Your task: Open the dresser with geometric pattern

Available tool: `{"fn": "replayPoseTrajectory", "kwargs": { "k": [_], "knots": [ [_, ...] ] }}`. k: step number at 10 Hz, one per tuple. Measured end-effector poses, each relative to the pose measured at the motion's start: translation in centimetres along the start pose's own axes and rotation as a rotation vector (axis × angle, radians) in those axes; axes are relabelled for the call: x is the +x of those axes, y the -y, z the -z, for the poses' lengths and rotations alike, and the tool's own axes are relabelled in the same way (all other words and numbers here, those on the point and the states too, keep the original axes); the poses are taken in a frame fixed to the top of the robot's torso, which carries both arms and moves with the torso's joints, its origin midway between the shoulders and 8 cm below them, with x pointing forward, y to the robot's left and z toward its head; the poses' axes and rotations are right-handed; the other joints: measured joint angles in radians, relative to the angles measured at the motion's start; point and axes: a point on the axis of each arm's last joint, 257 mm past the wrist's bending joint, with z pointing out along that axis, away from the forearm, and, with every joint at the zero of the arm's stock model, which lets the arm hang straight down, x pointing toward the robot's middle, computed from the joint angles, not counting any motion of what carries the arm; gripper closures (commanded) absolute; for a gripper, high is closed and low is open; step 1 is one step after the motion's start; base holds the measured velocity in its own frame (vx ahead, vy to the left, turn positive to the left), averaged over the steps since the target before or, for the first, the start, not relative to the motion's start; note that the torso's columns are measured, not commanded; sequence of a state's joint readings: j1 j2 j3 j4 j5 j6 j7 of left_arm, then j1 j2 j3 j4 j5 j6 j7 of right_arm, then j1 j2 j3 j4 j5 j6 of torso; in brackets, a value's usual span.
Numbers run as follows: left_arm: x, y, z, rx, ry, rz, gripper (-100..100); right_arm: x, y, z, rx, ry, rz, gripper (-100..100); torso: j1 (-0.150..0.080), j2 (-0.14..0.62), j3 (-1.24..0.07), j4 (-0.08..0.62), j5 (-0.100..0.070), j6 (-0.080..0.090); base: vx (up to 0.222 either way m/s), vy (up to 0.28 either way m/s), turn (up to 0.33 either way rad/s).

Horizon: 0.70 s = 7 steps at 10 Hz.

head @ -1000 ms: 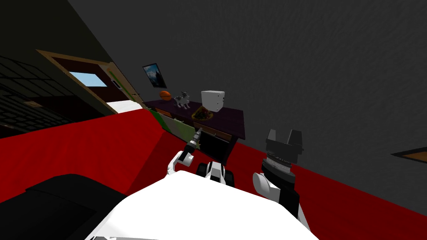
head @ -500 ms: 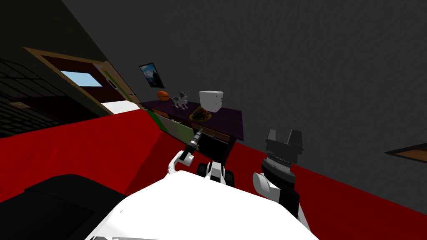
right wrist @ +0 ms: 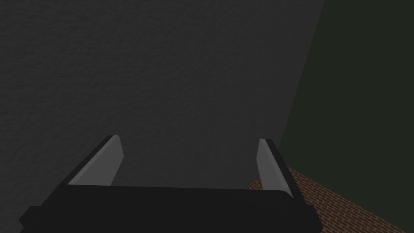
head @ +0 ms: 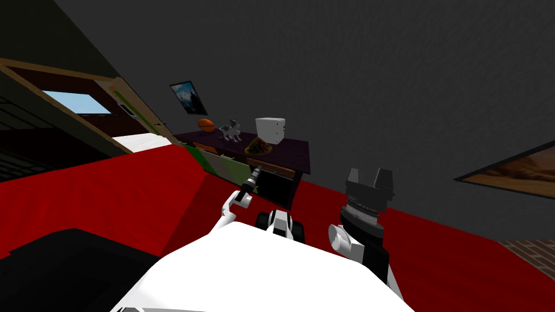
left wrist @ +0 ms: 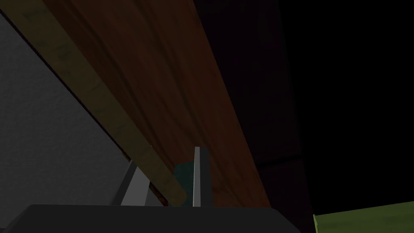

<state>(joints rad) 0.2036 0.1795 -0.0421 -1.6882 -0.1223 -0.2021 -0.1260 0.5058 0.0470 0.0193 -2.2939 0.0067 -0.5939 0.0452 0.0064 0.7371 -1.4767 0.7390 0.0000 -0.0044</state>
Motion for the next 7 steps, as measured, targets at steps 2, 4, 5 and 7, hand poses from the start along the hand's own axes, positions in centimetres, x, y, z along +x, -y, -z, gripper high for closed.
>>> {"fn": "replayPoseTrajectory", "kwargs": {
  "k": [2, 4, 5, 7],
  "knots": [
    [-1.0, -0.8, -1.2, -0.005, 0.016, -0.014, 100, 0.0, 0.0, 0.0, 0.0, 0.0, 0.0, 0, 0.004, -0.001, 0.0, 0.0, 0.0, -0.006, -0.044, 0.009, 0.003],
    [-1.9, -1.4, -2.2, -0.008, 0.029, -0.031, 100, 0.0, 0.0, 0.0, 0.0, 0.0, 0.0, 0, 0.007, 0.001, 0.0, -0.001, 0.002, -0.004, -0.147, 0.025, -0.182],
    [-2.5, -1.4, -3.1, -0.004, 0.045, -0.039, 100, 0.0, 0.0, 0.0, 0.0, 0.0, 0.0, 0, 0.008, 0.004, 0.003, 0.001, 0.001, -0.007, -0.085, 0.02, 0.009],
    [-3.8, -2.3, -4.4, -0.014, 0.067, -0.057, 100, 0.0, 0.0, 0.0, 0.0, 0.0, 0.0, 0, 0.005, 0.0, 0.0, -0.001, 0.002, -0.003, -0.14, 0.015, -0.145]
  ]
}}
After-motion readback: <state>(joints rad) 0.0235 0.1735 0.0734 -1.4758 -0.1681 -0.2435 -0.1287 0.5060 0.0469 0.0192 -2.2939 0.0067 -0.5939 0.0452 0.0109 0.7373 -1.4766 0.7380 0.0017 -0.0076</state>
